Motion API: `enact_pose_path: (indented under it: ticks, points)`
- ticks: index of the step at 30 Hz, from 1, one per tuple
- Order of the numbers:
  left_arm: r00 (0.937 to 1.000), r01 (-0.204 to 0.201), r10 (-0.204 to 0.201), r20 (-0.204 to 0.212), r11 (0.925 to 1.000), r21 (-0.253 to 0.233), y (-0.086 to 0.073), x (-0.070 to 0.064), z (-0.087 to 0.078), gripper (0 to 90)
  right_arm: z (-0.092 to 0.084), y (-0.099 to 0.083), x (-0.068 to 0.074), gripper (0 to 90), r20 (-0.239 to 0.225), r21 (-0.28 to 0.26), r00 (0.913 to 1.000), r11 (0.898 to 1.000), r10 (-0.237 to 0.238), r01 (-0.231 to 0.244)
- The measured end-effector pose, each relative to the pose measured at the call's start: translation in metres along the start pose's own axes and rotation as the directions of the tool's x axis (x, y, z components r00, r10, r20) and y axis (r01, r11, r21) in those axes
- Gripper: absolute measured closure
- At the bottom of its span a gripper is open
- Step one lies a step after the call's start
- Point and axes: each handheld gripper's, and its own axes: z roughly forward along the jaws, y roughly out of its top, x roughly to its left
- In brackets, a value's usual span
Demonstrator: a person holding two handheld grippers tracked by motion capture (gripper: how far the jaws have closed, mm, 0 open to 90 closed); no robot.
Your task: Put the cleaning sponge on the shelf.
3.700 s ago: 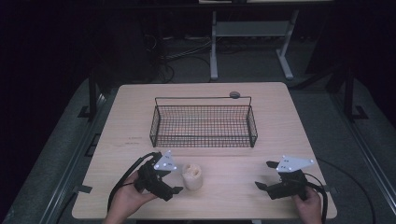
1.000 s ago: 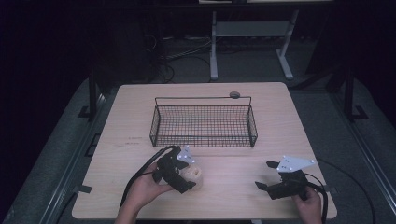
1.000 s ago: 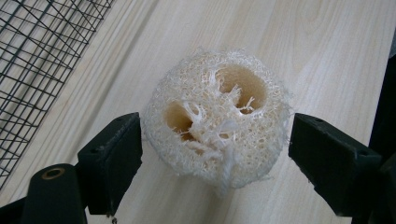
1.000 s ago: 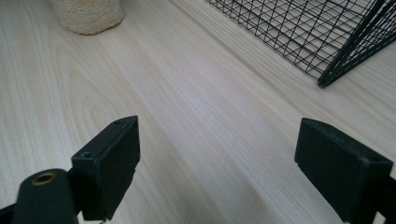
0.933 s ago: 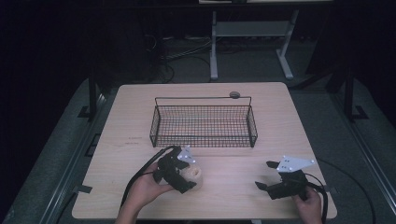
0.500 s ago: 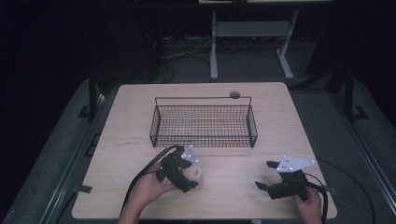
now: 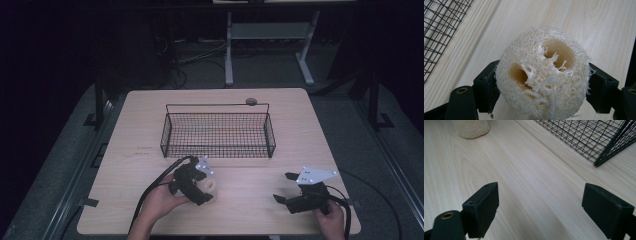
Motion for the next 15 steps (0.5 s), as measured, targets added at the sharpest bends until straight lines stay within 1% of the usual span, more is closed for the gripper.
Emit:
enact_pose_path:
  ticks: [5,8,15]
  points:
    - [1.0000,0.000,0.000,0.003,1.0000,-0.001,-0.0002,-0.0001,-0.0014,26.5,-0.0001,0.0001,0.0000,13.6,0.000,0.001,1.0000,1.000,0.000,0.000]
    - [1.0000,-0.005,0.005,0.004,1.0000,0.003,-0.0004,-0.0001,-0.0022,26.6,0.0002,0.0000,0.0000,13.6,0.001,0.000,1.0000,1.000,0.000,0.000]
    - [1.0000,0.000,0.000,0.002,1.0000,-0.006,-0.0003,-0.0007,-0.0044,26.9,-0.0001,0.0000,-0.0002,13.6,0.002,0.002,1.0000,1.000,0.000,0.000]
